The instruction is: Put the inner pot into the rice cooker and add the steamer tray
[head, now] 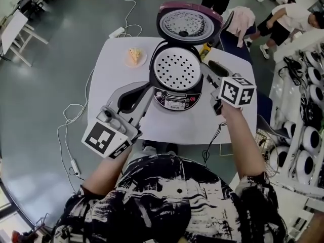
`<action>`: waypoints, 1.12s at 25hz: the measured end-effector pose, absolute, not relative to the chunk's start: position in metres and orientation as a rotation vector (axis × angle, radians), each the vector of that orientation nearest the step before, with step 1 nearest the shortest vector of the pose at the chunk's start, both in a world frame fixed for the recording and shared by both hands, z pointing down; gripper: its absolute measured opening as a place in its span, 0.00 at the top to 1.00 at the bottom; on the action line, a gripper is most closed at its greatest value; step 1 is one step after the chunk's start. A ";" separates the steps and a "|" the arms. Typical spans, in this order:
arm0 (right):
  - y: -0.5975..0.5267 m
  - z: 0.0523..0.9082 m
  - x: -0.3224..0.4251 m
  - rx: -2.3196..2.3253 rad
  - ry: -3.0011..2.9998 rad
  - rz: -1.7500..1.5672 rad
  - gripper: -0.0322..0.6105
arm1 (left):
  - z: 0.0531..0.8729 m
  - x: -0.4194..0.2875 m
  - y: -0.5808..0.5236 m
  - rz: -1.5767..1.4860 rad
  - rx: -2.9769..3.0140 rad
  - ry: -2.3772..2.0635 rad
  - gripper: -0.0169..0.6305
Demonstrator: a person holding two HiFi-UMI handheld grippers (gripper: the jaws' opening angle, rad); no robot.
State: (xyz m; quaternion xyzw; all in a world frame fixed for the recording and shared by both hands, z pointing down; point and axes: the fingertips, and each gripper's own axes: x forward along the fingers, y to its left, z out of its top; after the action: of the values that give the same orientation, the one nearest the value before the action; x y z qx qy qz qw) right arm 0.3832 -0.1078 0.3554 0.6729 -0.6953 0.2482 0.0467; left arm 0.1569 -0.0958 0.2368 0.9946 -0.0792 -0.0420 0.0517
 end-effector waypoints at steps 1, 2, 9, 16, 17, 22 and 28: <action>-0.096 0.326 0.372 2.079 -2.220 0.653 0.70 | 0.237 0.161 -0.095 -0.121 3.026 -0.231 0.97; -0.082 0.299 0.361 2.106 -2.294 0.535 0.70 | 0.237 0.165 -0.093 -0.117 3.026 -0.220 0.97; -0.012 0.234 0.325 2.183 -2.312 0.097 0.90 | 0.236 0.196 -0.077 -0.096 3.010 -0.119 0.97; 0.008 0.240 0.324 2.219 -2.305 0.115 0.94 | 0.235 0.216 -0.059 -0.061 3.027 -0.069 0.97; 0.009 0.240 0.327 2.228 -2.299 0.112 0.95 | 0.234 0.217 -0.057 -0.059 3.030 -0.067 0.97; 0.008 0.234 0.337 2.263 -2.263 0.072 0.95 | 0.235 0.223 -0.053 -0.045 3.040 -0.071 0.97; 0.005 0.239 0.334 2.252 -2.263 0.064 0.95 | 0.239 0.222 -0.057 -0.049 3.031 -0.102 0.97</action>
State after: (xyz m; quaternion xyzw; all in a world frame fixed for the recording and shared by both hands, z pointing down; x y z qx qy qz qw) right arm 0.3339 0.0050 0.2387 0.7051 -0.7084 0.0199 -0.0259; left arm 0.2217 -0.0571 0.2394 0.9978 -0.0335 -0.0162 0.0541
